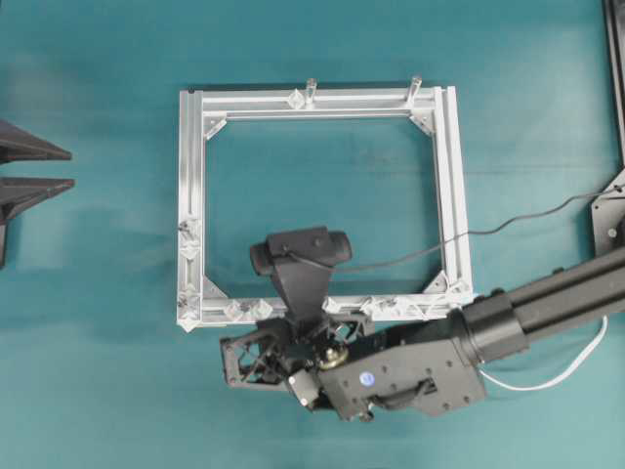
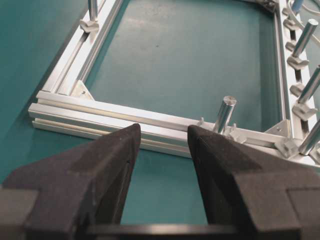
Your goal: Move the cable alternately left and right between 8 closely spaced pins so it hooks onto each one.
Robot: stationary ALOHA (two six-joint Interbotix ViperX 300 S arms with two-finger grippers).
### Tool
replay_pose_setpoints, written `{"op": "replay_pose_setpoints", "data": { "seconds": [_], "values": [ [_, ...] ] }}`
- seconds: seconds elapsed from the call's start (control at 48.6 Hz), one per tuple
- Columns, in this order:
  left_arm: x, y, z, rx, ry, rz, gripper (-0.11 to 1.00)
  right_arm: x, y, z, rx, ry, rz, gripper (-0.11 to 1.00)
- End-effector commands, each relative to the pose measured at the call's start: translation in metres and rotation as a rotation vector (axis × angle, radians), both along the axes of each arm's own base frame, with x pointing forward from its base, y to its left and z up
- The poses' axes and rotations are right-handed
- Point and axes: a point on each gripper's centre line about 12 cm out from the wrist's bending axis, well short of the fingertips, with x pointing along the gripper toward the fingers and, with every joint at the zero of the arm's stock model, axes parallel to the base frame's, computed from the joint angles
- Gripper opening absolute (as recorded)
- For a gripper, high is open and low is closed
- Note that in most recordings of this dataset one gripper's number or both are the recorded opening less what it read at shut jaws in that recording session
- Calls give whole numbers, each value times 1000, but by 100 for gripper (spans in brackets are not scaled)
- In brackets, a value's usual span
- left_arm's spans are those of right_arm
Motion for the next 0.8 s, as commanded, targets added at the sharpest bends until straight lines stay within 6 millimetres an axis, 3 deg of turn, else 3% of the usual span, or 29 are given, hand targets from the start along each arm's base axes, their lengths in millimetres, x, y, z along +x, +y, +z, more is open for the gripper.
{"op": "replay_pose_setpoints", "data": {
  "seconds": [0.0,0.412,0.782],
  "values": [
    [2,1,7,3,-16,5,50,3,-5,15,-1,-30,9,16],
    [2,1,7,3,-16,5,50,4,-27,11,-31,9,13,16],
    [2,1,7,3,-16,5,50,4,-27,10,-30,11,19,16]
  ]
}}
